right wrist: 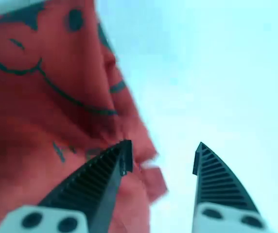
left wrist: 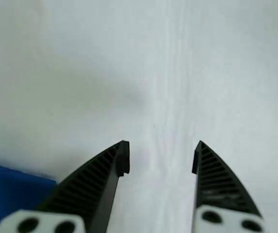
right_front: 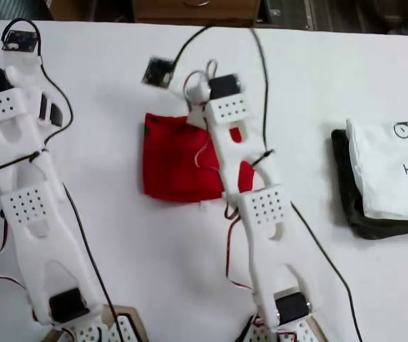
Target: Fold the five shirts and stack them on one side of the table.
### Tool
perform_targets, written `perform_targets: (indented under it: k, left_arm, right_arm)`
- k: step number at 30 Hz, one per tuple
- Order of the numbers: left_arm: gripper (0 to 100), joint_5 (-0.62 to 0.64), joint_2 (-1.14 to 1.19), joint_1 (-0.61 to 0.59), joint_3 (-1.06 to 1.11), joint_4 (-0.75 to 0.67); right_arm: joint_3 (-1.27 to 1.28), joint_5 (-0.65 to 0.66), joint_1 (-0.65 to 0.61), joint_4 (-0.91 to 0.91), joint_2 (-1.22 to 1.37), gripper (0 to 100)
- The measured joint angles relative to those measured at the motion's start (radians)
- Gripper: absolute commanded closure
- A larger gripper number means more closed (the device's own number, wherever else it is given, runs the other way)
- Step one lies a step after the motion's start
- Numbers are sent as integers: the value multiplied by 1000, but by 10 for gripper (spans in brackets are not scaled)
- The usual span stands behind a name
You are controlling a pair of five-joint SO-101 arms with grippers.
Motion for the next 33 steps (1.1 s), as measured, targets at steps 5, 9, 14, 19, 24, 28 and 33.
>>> perform_targets:
  k: [5, 9, 14, 19, 24, 28, 33]
  left_arm:
    - [768, 0, 0, 0, 0, 0]
    - [768, 0, 0, 0, 0, 0]
    - [768, 0, 0, 0, 0, 0]
    - [768, 0, 0, 0, 0, 0]
    - [768, 0, 0, 0, 0, 0]
    - [768, 0, 0, 0, 0, 0]
    - [768, 0, 0, 0, 0, 0]
  right_arm:
    - [0, 0, -9, -28, 77, 784]
    - [0, 0, 3, -110, 91, 785]
    - [0, 0, 60, -238, 92, 786]
    - [-8, 0, 74, -258, 92, 786]
    - [-81, -2, 52, -144, 89, 784]
    - [-109, 0, -18, 3, 78, 783]
    - [-83, 3, -35, 74, 71, 773]
